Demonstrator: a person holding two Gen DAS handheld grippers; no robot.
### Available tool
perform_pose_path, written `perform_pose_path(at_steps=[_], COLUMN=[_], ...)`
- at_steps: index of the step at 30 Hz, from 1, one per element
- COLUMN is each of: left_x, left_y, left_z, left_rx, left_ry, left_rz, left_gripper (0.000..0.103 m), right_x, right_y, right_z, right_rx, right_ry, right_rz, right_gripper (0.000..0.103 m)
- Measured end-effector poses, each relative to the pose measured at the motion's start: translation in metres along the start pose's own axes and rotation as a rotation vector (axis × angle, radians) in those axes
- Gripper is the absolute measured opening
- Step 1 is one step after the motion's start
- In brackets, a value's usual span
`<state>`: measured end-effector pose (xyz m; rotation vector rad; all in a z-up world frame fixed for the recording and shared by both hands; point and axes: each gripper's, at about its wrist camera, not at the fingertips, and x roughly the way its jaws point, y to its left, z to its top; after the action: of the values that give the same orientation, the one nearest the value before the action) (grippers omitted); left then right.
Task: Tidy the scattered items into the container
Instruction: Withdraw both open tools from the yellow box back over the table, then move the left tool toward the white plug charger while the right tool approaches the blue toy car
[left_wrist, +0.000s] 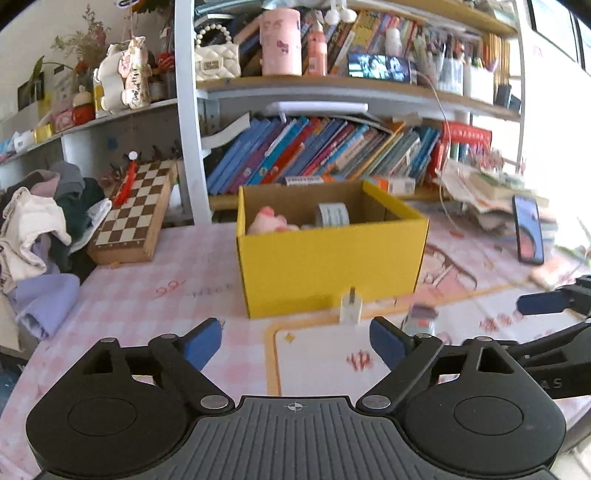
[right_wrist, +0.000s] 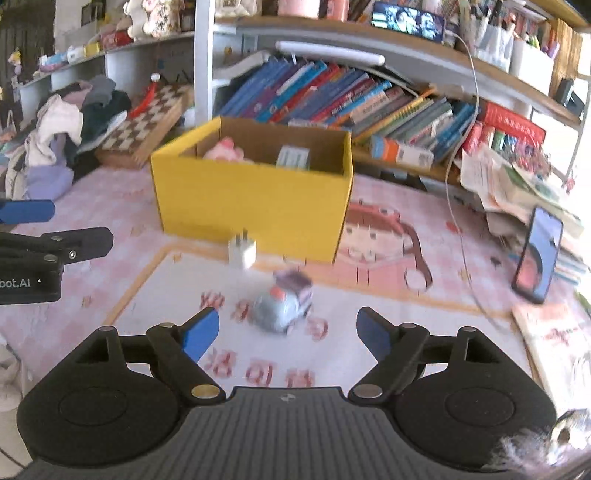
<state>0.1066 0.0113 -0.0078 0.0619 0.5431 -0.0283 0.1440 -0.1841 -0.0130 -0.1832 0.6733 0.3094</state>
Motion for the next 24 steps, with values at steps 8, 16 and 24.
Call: perform_pose_path(at_steps=[8, 16, 24], left_x=[-0.012, -0.022, -0.021], left_y=[-0.003, -0.002, -0.003], left_z=[-0.014, -0.021, -0.026], left_rx=[0.001, 0.016, 0.031], left_ry=[0.033, 0.038, 0.066], left_rz=[-0.037, -0.039, -0.039], left_gripper=[0.093, 0.093, 0.093], right_x=[-0.013, -0.023, -0.022], right_y=[0.014, 0.021, 0.023], right_z=[-0.022, -0.027, -0.029], right_rx=[0.022, 0.043, 0.057], right_ry=[0.030, 0.025, 0.042], right_rz=[0.000, 0.006, 0.005], right_gripper=[0.082, 0.081, 0.081])
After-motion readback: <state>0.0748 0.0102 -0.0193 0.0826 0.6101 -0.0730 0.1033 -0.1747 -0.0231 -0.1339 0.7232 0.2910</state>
